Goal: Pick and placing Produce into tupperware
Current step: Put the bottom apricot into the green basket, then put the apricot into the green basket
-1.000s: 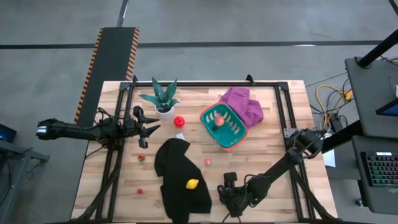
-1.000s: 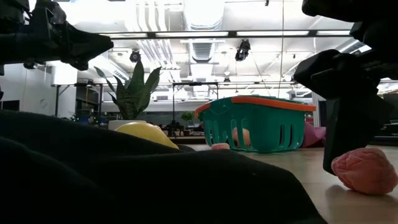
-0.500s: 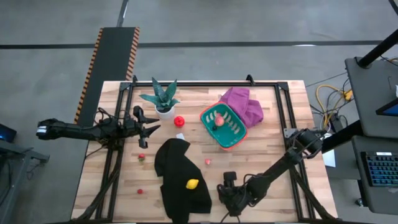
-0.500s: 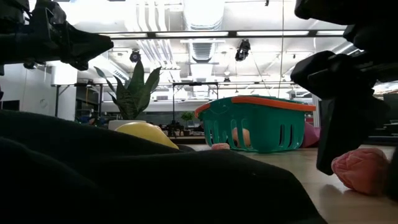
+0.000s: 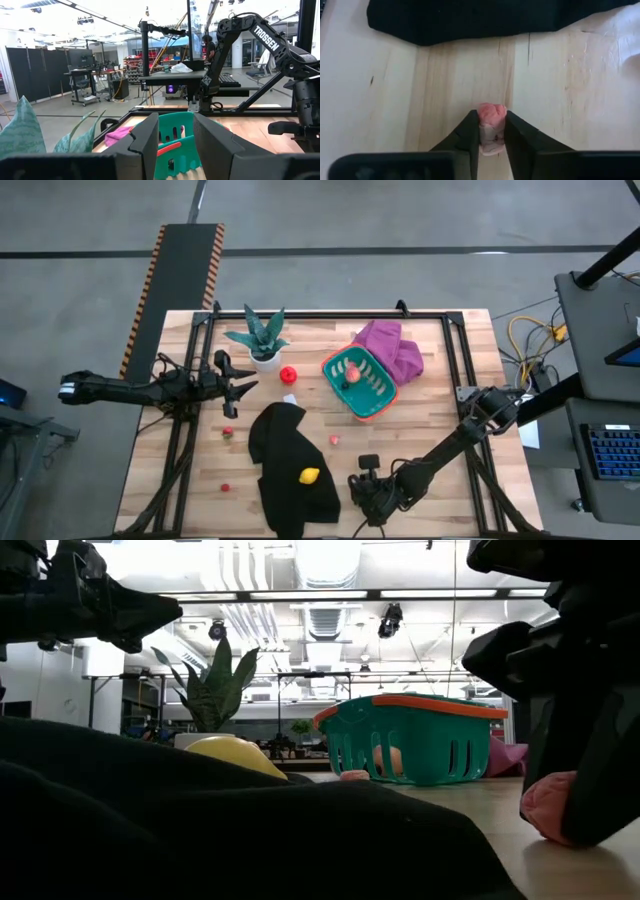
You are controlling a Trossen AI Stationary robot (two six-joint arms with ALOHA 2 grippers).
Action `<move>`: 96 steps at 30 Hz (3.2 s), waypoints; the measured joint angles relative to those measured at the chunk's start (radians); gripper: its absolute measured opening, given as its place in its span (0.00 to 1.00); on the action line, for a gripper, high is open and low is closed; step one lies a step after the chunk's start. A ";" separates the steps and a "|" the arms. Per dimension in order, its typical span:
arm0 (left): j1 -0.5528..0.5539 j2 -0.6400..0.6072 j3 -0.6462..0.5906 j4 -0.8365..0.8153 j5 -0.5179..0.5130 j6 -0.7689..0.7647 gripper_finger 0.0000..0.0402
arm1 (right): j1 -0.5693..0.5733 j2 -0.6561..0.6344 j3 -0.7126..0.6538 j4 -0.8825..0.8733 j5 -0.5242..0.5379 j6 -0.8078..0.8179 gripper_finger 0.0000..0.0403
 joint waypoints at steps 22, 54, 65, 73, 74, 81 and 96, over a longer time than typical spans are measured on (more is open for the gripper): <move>0.000 0.002 0.000 0.000 0.000 0.000 0.27 | -0.161 -0.517 -0.064 -0.121 0.212 -0.371 0.12; 0.000 0.002 0.000 0.000 0.000 0.001 0.27 | -0.753 -0.580 -0.372 0.066 0.073 -0.466 0.12; 0.000 0.002 0.000 0.000 0.000 0.001 0.27 | -0.817 -0.457 -0.370 0.110 0.074 -0.511 0.12; 0.000 0.002 0.000 -0.001 0.000 0.001 0.27 | -0.837 -0.439 -0.370 0.114 0.079 -0.524 0.12; 0.000 0.002 0.000 -0.001 0.000 0.001 0.27 | -0.838 -0.441 -0.370 0.114 0.079 -0.524 0.12; 0.000 0.002 0.000 -0.001 0.000 0.001 0.27 | -0.837 -0.447 -0.370 0.126 0.082 -0.541 0.16; 0.000 0.002 0.000 -0.001 0.000 0.001 0.27 | -0.837 -0.447 -0.370 0.139 0.082 -0.542 0.32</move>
